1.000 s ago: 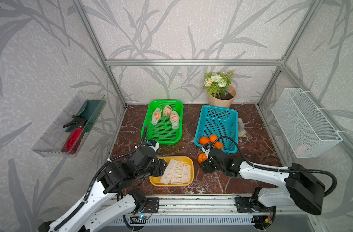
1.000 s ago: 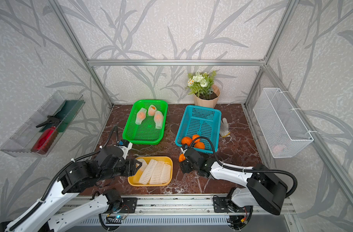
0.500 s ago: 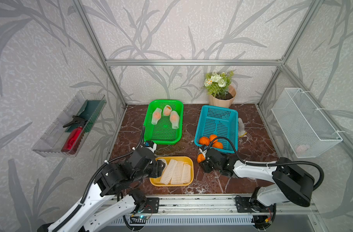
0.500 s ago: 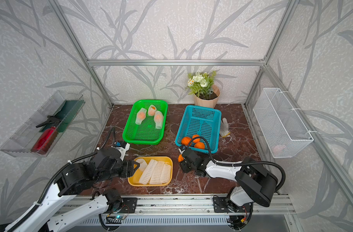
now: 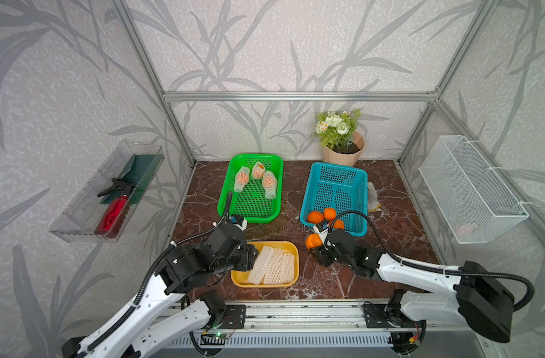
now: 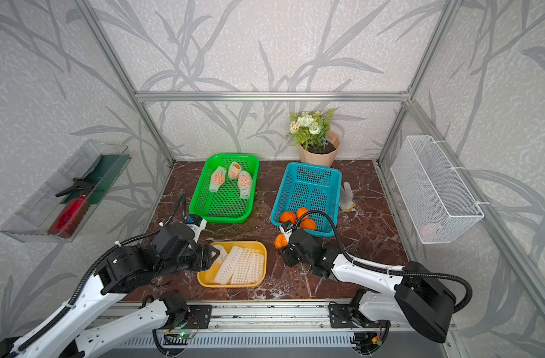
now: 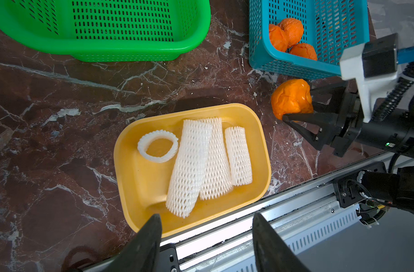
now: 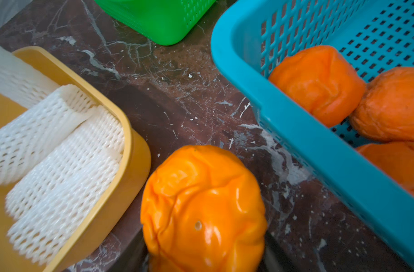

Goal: Remove foam nets from oranges
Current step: Pick up the orange from the center of the board, then place the orange in the basket.

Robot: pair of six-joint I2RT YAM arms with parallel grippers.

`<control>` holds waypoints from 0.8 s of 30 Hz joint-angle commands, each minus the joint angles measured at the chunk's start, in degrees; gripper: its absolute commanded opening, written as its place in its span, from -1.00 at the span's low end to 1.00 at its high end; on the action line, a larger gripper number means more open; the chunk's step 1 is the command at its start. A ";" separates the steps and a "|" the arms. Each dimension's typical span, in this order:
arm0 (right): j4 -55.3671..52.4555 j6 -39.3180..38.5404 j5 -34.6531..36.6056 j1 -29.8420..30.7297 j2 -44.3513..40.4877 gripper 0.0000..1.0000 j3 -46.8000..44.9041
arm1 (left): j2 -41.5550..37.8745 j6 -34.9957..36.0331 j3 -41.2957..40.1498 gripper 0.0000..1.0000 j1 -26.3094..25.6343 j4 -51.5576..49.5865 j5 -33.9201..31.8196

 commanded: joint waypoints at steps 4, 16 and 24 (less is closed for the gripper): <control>-7.57 2.61 -7.00 0.36 -11.09 0.07 -3.21 | 2.68 0.86 3.03 0.22 0.40 2.50 -1.94; -28.46 7.30 -8.10 -7.23 -23.80 0.06 8.19 | 10.55 6.33 11.47 0.57 0.68 9.01 -10.33; -32.53 5.50 -19.60 -25.43 -8.27 0.01 22.41 | 18.64 13.29 19.40 0.75 5.00 13.27 -11.69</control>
